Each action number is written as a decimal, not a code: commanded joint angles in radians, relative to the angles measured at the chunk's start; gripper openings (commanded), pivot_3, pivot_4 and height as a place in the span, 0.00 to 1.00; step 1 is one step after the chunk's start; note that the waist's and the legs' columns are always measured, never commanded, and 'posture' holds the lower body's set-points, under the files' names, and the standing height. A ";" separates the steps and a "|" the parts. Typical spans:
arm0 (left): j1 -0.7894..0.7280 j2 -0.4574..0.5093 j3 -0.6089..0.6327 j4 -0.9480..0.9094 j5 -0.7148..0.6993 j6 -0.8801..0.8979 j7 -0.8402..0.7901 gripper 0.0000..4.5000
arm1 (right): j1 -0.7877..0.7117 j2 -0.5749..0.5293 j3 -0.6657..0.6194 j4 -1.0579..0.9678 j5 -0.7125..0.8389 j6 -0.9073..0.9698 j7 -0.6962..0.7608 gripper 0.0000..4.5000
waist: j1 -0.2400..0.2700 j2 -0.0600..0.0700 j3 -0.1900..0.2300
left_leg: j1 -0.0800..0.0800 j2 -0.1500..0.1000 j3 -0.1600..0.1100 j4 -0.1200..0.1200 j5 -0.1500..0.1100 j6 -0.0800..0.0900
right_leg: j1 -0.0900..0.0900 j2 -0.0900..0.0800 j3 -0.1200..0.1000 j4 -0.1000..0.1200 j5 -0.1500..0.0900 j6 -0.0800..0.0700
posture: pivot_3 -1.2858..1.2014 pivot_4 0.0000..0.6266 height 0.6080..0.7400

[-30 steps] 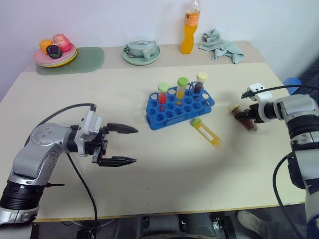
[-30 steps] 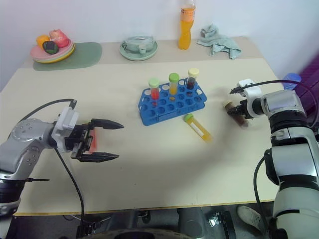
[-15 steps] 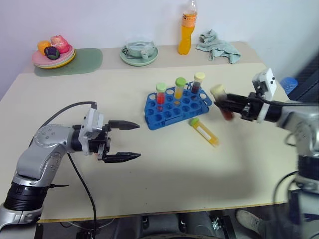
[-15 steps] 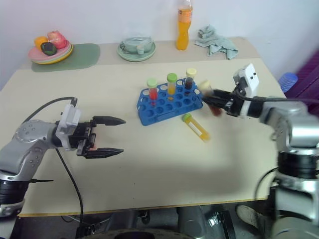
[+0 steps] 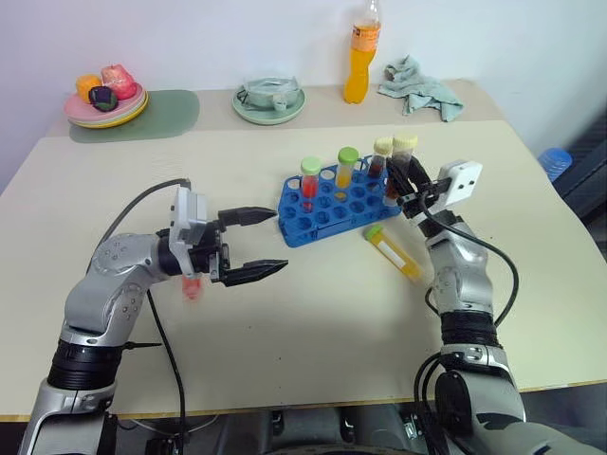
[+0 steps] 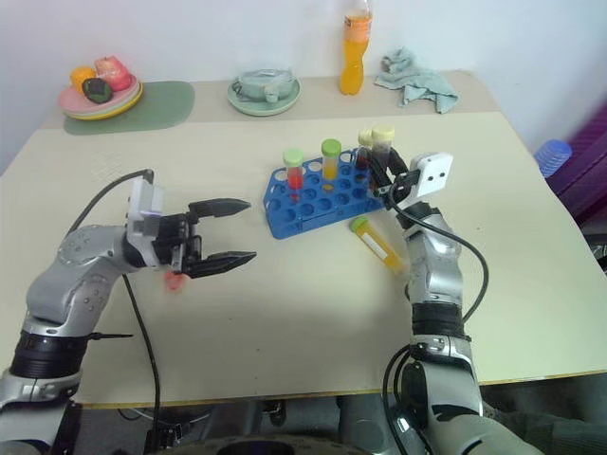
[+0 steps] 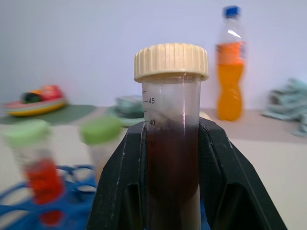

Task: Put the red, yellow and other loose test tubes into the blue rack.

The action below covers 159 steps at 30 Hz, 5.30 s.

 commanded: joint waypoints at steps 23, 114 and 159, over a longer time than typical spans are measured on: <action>-0.020 -0.025 0.003 -0.033 0.011 -0.005 0.050 1.00 | -0.093 0.013 0.003 0.283 0.058 -0.239 0.010 0.18 | 0.001 0.000 0.000 | 0.002 0.001 0.000 0.000 0.000 0.001 | 0.002 0.000 0.000 0.000 0.000 0.000 | 0.52 0.24 1.00; 0.058 0.058 -0.103 -0.009 0.130 -0.063 -0.103 1.00 | 0.023 -0.571 0.424 -0.540 0.164 1.212 0.198 0.97 | 0.027 -0.001 0.000 | -0.001 0.001 -0.001 0.001 -0.003 0.006 | -0.002 -0.002 0.001 -0.002 0.000 -0.001 | 0.52 0.24 1.00; 0.139 0.011 -0.093 -0.095 0.111 -0.040 0.006 1.00 | -0.040 -0.694 0.619 -0.636 -0.007 1.315 0.261 0.18 | 0.030 -0.004 -0.002 | -0.001 0.001 -0.001 0.002 -0.004 0.006 | -0.001 -0.002 0.001 -0.002 -0.002 -0.004 | 0.52 0.24 1.00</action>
